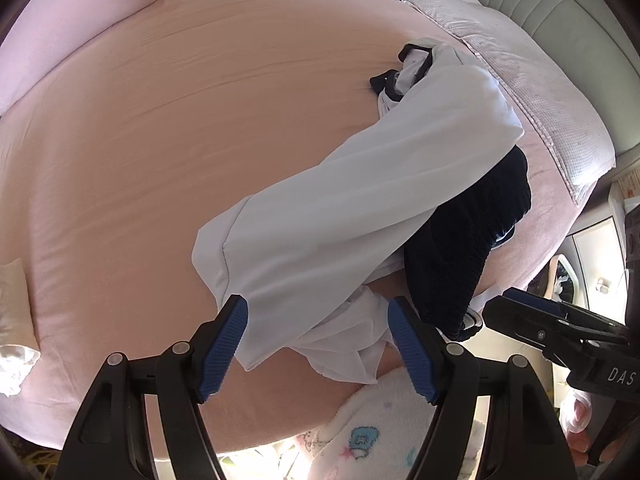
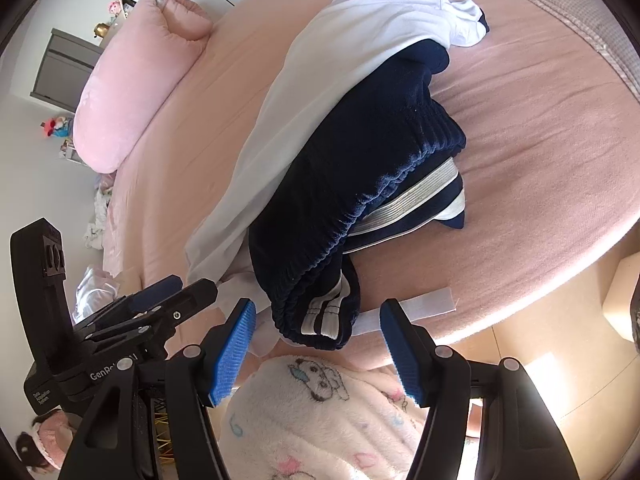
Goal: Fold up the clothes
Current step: 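Lay the shirt over the navy pants and grasp its hem with the left gripper, then lift the navy pants with the right gripper while the left gripper holds the shirt hem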
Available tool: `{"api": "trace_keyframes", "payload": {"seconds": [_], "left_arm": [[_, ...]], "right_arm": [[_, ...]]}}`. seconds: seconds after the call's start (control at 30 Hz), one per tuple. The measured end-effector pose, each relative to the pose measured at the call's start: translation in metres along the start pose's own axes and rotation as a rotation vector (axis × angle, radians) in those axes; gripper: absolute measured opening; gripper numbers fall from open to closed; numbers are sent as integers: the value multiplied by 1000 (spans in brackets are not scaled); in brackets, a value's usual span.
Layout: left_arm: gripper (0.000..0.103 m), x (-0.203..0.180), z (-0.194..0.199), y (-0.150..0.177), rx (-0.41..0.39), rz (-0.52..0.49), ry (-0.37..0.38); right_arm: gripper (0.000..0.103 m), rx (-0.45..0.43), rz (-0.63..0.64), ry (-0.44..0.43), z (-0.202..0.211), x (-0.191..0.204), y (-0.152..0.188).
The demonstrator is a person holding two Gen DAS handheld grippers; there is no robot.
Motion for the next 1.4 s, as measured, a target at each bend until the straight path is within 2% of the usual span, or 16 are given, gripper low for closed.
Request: {"api": "trace_keyframes", "payload": {"seconds": [0.13, 0.23, 0.37, 0.6, 0.83, 0.87, 0.9, 0.97, 1.07, 1.17, 1.27, 1.4], "left_arm": [[71, -2, -12, 4, 25, -89, -63], [71, 3, -21, 4, 39, -103, -94], [71, 7, -27, 3, 41, -59, -76], [71, 11, -22, 0, -13, 17, -38], [71, 16, -31, -3, -27, 16, -39], [71, 17, -32, -3, -37, 11, -44], [71, 18, -34, -3, -42, 4, -57], [71, 21, -41, 0, -33, 1, -93], [68, 23, -45, 2, -54, 17, -86], [58, 23, -41, 5, -93, -8, -93], [40, 17, -34, 6, -130, -50, -114], [35, 9, -25, 5, -176, -131, -192]], "right_arm": [[64, 16, -17, -17, -12, 4, 3], [64, 26, -20, -13, -20, 5, 4], [64, 36, -19, -9, -28, 6, 7], [64, 27, 6, 28, -41, 8, 12], [64, -20, -38, 22, -53, 1, 14], [63, -29, -30, 23, -53, 2, 14], [57, -37, -22, 24, -53, 3, 15], [51, -39, -8, 42, -54, 3, 17], [38, -49, -1, 64, -55, 4, 19], [27, -70, -7, 68, -50, 4, 21], [24, -91, 26, 91, -45, 9, 23], [24, -131, 92, 139, -36, 19, 24]]}}
Point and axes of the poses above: each gripper's, at about its wrist camera, not at the fingertips, and z roughly against the way its jaws point, x to its left, y to its underside, the point moved 7 cm from there along -z, roughly the way its jaws point, and after that the axes turned 8 degrees about -x, right-handed, at the moved point
